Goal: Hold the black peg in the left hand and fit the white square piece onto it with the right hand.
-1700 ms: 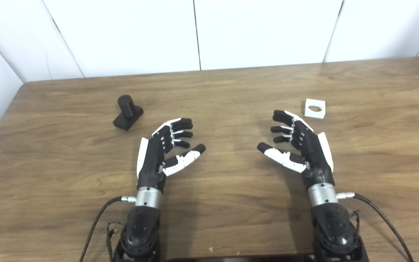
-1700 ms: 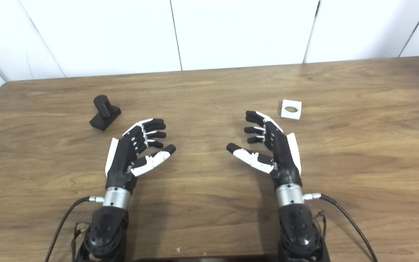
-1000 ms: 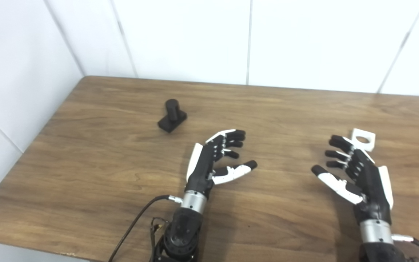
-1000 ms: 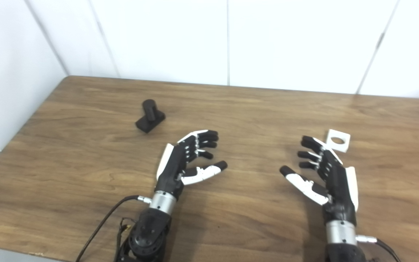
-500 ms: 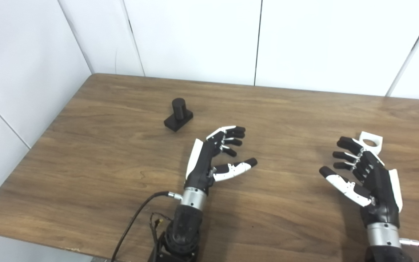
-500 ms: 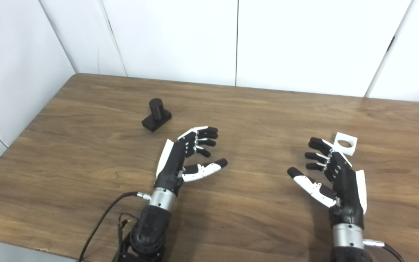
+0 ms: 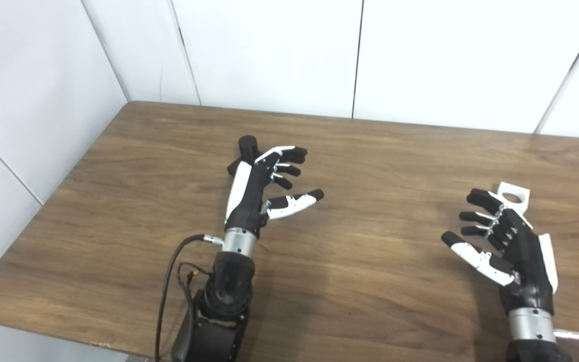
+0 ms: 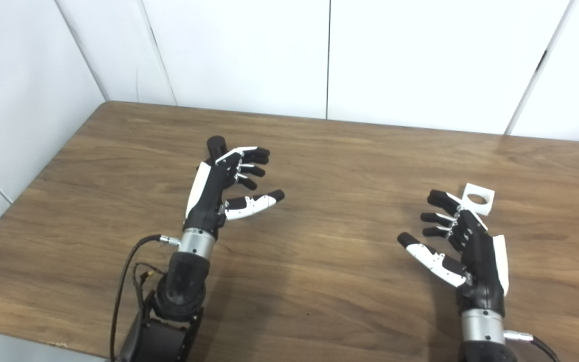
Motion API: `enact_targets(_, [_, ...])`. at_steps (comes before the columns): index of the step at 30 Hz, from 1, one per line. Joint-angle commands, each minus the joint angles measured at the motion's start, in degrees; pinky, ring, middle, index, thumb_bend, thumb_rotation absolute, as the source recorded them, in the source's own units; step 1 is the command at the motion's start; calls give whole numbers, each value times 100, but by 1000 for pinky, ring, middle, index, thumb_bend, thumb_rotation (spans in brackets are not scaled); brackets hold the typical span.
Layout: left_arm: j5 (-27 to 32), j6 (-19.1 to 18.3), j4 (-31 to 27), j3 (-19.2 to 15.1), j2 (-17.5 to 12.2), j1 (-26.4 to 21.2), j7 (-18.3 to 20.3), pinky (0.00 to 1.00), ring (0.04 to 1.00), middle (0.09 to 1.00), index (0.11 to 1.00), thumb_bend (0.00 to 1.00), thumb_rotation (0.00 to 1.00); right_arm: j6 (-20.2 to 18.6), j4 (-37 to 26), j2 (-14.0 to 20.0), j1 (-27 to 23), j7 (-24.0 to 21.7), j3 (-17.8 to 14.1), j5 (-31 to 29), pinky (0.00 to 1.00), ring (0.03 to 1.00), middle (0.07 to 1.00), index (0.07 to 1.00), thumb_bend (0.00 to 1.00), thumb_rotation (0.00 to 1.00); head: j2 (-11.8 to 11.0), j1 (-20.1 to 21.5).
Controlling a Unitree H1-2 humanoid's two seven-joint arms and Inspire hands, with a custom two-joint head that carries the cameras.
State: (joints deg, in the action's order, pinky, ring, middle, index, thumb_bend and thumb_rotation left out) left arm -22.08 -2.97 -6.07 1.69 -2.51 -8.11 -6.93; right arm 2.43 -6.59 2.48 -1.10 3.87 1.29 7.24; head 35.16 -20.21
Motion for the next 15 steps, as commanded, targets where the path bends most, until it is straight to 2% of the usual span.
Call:
enact_targets(1, [-147, 94, -112, -50, -163, -328, -89, 487, 614, 690, 667, 723, 6, 99, 21, 25, -105, -42, -19, -12, 549, 660, 763, 744, 764, 188, 2, -12])
enact_targets(10, [-838, -337, -105, -66, -631, -715, -55, 528, 647, 694, 680, 738, 78, 71, -1, 41, -119, -79, -34, -45, 541, 650, 758, 746, 766, 179, -12, -13])
enact_targets(15, [-1167, -469, -134, -10, -844, -859, -51, 525, 634, 680, 657, 753, 59, 123, 48, 42, -126, -99, -48, -91, 536, 647, 760, 743, 768, 180, -18, -10])
